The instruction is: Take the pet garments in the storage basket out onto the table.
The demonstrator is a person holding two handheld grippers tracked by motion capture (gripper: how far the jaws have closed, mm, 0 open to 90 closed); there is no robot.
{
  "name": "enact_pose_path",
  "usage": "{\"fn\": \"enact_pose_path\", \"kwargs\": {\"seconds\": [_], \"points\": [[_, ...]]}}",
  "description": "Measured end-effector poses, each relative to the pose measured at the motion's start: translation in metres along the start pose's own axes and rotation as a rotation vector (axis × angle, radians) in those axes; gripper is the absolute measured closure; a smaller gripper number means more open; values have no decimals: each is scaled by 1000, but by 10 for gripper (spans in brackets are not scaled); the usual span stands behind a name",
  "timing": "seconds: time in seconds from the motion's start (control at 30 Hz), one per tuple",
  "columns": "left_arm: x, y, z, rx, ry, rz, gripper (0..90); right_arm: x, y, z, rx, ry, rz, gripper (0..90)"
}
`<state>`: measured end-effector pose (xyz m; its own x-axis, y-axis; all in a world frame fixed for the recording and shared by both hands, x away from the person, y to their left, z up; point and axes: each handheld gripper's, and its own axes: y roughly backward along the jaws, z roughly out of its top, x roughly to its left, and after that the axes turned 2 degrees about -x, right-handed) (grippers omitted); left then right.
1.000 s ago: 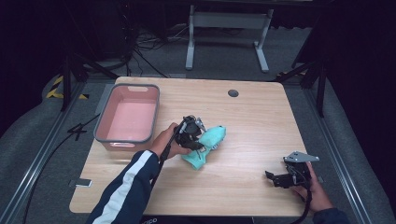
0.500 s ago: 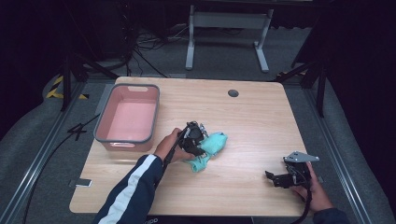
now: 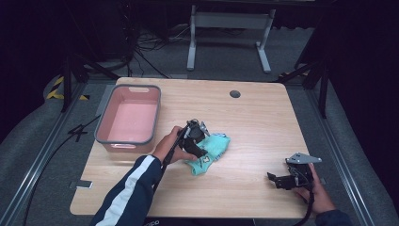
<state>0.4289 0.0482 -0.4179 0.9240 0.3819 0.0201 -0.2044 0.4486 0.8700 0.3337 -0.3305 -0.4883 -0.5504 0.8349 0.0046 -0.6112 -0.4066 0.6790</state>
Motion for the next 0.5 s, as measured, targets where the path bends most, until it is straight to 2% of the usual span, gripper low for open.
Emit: {"fn": "enact_pose_path", "kwargs": {"seconds": [0.13,0.27,0.3,0.4,0.5], "points": [[-3,5,0,-11,9,14,398,0,0,0,0,0,0,6],[-5,14,0,-15,-12,38,331,0,0,0,0,0,0,6],[-6,15,0,-29,-4,43,321,0,0,0,0,0,0,6],[-9,24,-1,-52,-6,40,296,0,0,0,0,0,0,6],[-12,30,-1,-50,-22,48,276,0,0,0,0,0,0,6]]}}
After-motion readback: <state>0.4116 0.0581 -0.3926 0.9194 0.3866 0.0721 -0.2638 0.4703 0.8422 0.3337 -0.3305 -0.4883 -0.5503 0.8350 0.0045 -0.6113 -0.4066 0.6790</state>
